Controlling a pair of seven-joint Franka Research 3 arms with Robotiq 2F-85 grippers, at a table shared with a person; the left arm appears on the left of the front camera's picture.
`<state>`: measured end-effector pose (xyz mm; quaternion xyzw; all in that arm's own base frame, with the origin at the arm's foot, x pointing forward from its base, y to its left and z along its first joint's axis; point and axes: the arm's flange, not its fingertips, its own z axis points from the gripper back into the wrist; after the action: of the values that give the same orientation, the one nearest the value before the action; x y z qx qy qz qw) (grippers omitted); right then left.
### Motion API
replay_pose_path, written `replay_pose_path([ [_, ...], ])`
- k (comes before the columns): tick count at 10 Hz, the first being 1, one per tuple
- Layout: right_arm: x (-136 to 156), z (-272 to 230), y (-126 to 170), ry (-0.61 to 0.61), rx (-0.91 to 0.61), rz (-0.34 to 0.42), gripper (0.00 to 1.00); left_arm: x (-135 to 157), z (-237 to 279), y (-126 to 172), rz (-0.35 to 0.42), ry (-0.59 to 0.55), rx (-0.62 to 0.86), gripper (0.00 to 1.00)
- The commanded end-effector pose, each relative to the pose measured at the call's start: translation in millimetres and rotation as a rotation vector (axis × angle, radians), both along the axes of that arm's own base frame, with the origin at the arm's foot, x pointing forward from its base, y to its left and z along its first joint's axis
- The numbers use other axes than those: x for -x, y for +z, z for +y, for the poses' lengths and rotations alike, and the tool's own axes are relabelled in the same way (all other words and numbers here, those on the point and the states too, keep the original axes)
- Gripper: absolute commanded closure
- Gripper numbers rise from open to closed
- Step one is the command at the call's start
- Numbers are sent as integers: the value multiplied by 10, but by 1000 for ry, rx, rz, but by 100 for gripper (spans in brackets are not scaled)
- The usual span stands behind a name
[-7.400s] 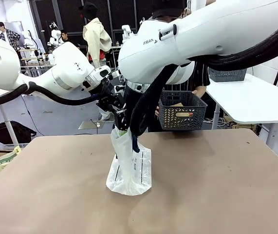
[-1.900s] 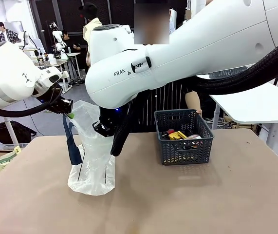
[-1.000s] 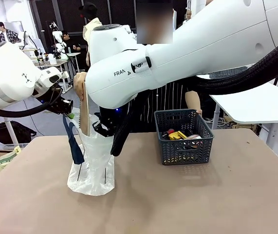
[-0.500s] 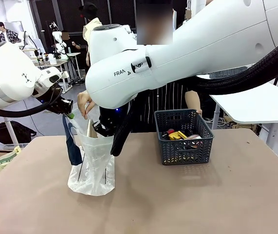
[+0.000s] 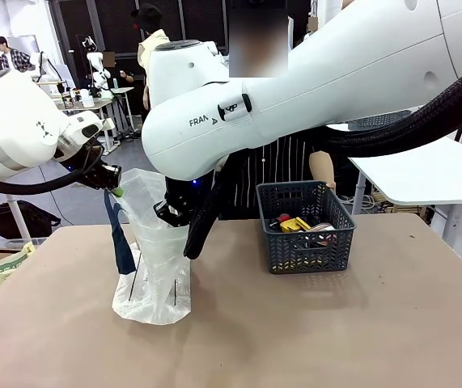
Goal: Transfer purchased items from the store into the shopping bag.
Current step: Move the Reusable shopping bag to the right side of the table.
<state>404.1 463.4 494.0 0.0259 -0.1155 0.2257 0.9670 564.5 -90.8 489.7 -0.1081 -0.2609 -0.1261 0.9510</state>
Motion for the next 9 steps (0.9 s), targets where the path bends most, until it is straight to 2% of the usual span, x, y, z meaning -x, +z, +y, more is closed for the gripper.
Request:
replay_pose_path([
  [1, 3, 1, 11, 13, -6, -3, 100, 34, 33, 19, -2, 12, 10, 100],
  [9, 3, 1, 11, 13, -6, -3, 100, 34, 33, 19, -2, 12, 10, 100],
])
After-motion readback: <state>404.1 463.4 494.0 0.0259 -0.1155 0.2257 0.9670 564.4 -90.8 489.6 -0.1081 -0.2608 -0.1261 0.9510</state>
